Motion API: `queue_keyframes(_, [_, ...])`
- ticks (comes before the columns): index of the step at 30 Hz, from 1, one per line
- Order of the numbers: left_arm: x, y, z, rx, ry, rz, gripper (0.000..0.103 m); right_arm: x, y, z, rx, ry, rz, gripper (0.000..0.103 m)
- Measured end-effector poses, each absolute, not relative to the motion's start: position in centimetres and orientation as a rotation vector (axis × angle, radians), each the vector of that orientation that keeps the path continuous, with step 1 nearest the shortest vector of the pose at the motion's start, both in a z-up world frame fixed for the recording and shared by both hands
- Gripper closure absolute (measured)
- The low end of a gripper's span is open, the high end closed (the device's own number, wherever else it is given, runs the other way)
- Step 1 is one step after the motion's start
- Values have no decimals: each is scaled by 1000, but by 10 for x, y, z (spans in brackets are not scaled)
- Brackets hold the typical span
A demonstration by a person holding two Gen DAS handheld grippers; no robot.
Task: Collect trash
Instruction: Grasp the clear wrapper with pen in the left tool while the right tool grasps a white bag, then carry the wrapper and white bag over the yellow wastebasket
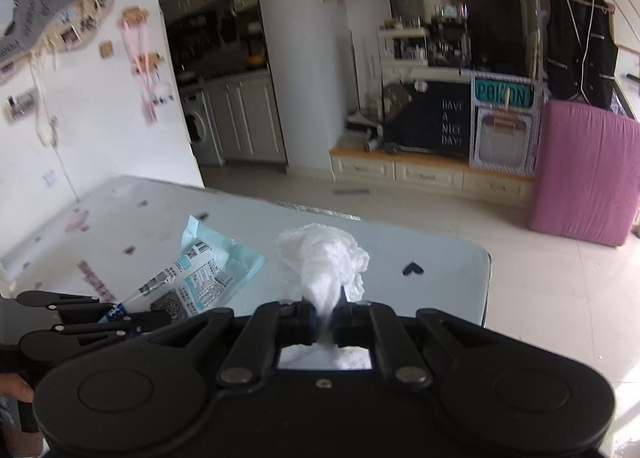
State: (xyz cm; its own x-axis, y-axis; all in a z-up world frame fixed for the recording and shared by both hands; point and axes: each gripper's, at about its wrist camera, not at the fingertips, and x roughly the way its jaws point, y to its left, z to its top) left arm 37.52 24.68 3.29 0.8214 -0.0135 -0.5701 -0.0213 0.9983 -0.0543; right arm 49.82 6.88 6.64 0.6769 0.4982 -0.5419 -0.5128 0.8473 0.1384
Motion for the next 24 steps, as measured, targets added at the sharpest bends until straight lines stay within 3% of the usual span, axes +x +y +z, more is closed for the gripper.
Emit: queue_keyframes(24, [229, 128, 79, -40, 472, -50, 102, 325, -52, 82, 69, 503, 504, 96])
